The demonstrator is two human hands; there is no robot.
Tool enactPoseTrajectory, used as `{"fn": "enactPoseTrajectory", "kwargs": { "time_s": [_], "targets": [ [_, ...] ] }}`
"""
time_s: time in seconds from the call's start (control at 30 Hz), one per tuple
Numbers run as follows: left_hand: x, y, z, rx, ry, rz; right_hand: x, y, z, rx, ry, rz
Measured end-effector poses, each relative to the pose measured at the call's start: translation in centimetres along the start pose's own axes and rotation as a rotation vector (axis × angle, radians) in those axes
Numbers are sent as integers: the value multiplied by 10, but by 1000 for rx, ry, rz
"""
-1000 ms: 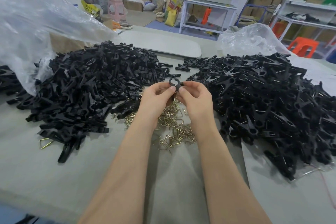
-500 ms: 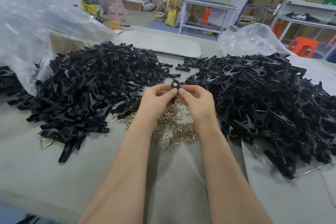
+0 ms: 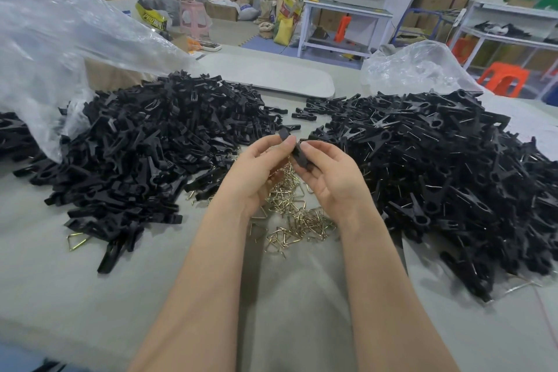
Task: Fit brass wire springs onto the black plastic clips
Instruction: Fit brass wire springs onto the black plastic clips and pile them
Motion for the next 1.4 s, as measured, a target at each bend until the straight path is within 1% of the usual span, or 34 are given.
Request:
{"fn": "enactPoseTrajectory", "kwargs": {
  "time_s": [0.03,0.07,0.1,0.13,0.17,0.23,0.27,0.3,0.33,0.43,0.53,0.63,0.7,0.77,0.8,0.87,0.97,1.03,1.1,1.13,1.2,1.3,1.37,1.4],
  "targets": [
    [-1,1,1,47,42,-32,-1,0,2,110,69,25],
    [-1,3,4,112,92,-65,-1,-1,4,316,156,69],
    [-2,4,7,196,147,-88,0,-2,6,578,234,114],
    [-4,6,11,298,199,-97,2,-3,7,832,268,140],
    [-5,7,14,407,249,-94,4,-3,7,1037,246,123],
    [-5,9,19,621,338,-86,8,3,3,1315,82,8],
    [-5,9,21,706,367,-85,8,8,-1,1432,17,-36],
    [-4,10,21,766,384,-82,7,14,-4,1524,-8,-47],
    [-4,11,22,805,393,-76,6,18,-6,1565,3,-26],
    [-3,11,23,838,408,-50,2,24,-8,1463,99,83],
    [-2,10,21,817,366,-2,0,20,-2,1348,150,137],
    [-1,6,18,735,330,50,1,10,3,1139,183,168],
    [-1,4,17,605,319,74,2,4,7,1066,209,205],
    [-1,4,15,489,297,79,2,2,9,1083,184,210],
    [-1,5,13,471,284,82,2,2,10,1105,169,198],
    [1,7,10,482,262,104,1,3,11,1083,135,135],
    [2,8,7,512,247,118,3,4,9,956,41,25],
    [2,8,7,533,238,114,3,3,10,1004,38,53],
    [2,8,7,551,232,116,2,1,11,1093,76,118],
    [2,7,7,549,234,106,1,1,12,1089,99,139],
    [0,6,9,497,252,66,-2,0,13,983,140,160],
    [-2,3,9,369,274,20,-2,-2,14,740,180,188],
    [-3,2,9,294,240,-8,-1,-6,16,527,214,213],
    [-3,2,7,221,201,-25,0,-8,17,393,221,208]
  ]
}}
Point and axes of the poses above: each hand's wrist, its own x-axis away from the middle knuckle, its own z-axis out of the back of the hand, y = z × x, the point moved 2 cm from there along -x, towards the middle knuckle, and after that the axes turned 8 degrees about -z, right-handed, at the moved point
